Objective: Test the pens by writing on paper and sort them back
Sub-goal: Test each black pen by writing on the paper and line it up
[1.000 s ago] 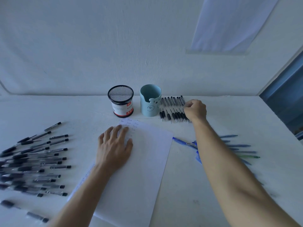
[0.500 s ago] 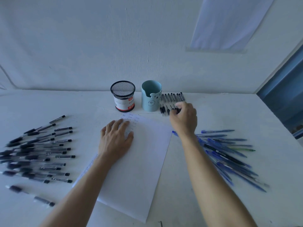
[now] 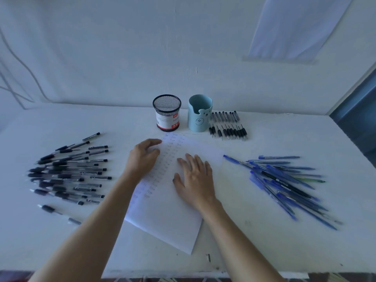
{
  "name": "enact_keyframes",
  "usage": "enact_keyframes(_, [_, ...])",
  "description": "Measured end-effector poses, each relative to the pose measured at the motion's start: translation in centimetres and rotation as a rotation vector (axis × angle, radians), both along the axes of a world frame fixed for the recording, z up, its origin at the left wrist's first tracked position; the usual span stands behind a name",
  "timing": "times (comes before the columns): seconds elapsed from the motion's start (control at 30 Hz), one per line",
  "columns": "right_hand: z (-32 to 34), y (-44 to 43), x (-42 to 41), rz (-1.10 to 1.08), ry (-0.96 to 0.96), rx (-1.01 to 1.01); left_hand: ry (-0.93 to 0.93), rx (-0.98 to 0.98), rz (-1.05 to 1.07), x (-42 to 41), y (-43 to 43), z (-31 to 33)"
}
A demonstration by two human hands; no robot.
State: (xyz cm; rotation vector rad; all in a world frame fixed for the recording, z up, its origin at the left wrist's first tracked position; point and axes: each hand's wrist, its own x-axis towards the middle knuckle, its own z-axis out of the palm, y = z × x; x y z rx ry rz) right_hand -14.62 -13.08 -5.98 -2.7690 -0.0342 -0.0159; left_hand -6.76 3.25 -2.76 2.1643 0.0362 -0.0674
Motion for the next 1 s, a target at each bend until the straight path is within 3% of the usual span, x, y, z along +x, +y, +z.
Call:
enact_keyframes(0.1, [0.1,0.0,-0.1,0.007,0.009,-0.022,-0.119,0.021,0.048,-0.2,1.7,0.1])
enact_keyframes(0.2, [0.3,0.2,-0.2,-0.002,0.013,-0.030,-0.253,0.366,0.185,-0.2,3.8,-0.4])
enact_keyframes(0.27, [0.3,0.2,-0.2,-0.012,0.001,-0.029,-0.164,0.552,0.303,-0.3,5.1,-0.7])
enact_keyframes(0.37, [0.3,0.3,-0.2,-0.023,-0.009,-0.028,-0.077,0.653,0.384,-0.6,6.6,-0.7])
enact_keyframes(0.53, [0.2,0.5,-0.3,-0.035,-0.022,-0.039,0.003,0.720,0.367,-0.5,7.7,-0.7])
enact_keyframes(0.8, [0.2,0.5,-0.5,-0.033,-0.031,-0.013,-0.079,0.787,0.296,-0.3,8.2,-0.4])
enact_keyframes(0.9, [0.1,0.5,-0.5,-0.034,-0.036,-0.011,-0.290,0.727,0.275,-0.5,8.0,-0.2])
enact_keyframes(1.0, [0.1,0.5,-0.5,-0.032,-0.039,-0.026,-0.613,0.539,0.224,-0.7,7.0,0.0])
